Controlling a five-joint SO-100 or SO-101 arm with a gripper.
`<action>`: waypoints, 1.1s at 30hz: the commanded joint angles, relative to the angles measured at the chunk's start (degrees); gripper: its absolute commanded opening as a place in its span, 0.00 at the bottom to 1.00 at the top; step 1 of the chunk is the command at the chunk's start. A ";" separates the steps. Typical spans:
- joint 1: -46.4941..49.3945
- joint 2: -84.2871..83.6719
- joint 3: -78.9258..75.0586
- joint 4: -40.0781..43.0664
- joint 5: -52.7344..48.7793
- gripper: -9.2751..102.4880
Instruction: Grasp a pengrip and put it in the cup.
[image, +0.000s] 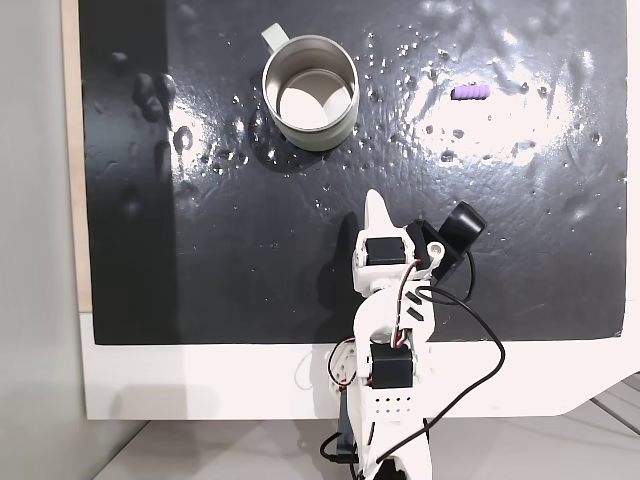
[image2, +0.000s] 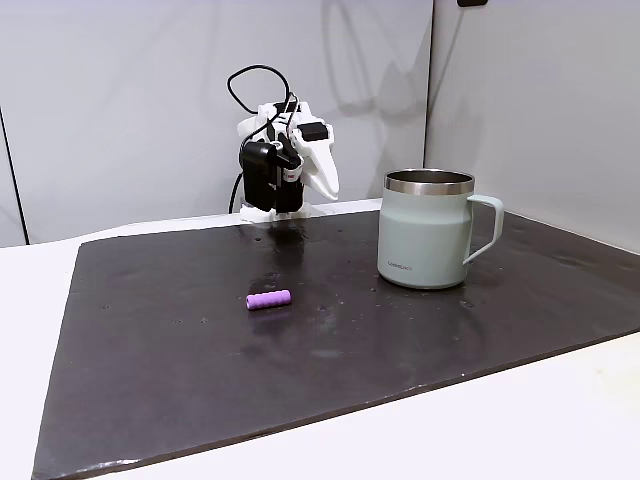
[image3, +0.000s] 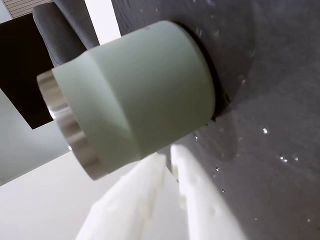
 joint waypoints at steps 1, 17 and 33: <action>0.18 0.79 3.08 -1.05 0.09 0.08; -0.09 0.79 1.41 0.97 -1.14 0.08; 8.26 -22.59 -38.41 21.97 -11.60 0.08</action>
